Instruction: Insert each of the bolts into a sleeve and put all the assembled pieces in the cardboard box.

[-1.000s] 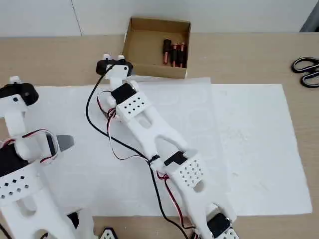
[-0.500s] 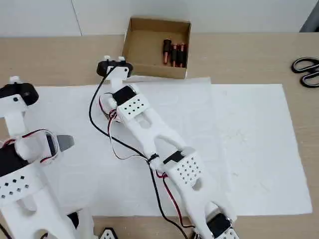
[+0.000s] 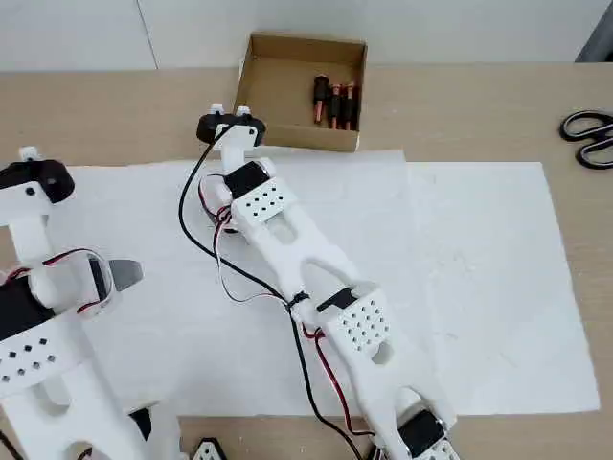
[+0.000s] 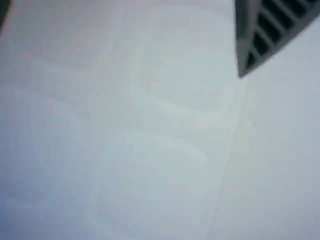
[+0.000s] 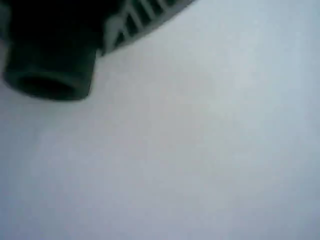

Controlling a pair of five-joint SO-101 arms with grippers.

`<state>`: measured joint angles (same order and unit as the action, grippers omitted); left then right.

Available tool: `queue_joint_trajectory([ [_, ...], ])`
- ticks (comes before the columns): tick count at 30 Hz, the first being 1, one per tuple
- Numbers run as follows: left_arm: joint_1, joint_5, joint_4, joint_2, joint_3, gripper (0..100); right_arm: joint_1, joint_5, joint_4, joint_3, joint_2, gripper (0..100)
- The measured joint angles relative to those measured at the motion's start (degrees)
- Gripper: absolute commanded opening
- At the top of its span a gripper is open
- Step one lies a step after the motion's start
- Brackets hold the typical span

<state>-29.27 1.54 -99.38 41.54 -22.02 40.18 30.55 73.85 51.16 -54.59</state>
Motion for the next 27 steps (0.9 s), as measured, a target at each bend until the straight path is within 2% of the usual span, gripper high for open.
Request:
queue_joint_trajectory([
  [8, 0.0, 0.0, 0.0, 0.0, 0.0, 30, 0.0, 0.0, 2.3, 1.7, 1.2, 0.4],
  [16, 0.0, 0.0, 0.0, 0.0, 0.0, 30, -0.3, -0.1, 16.4, 9.2, 13.8, 0.4],
  [20, 0.0, 0.0, 0.0, 0.0, 0.0, 30, -3.1, -3.0, 21.4, 10.0, 20.5, 0.4],
  [27, 0.0, 0.0, 0.0, 0.0, 0.0, 30, -10.5, -4.1, 22.2, -6.3, 24.2, 0.4],
])
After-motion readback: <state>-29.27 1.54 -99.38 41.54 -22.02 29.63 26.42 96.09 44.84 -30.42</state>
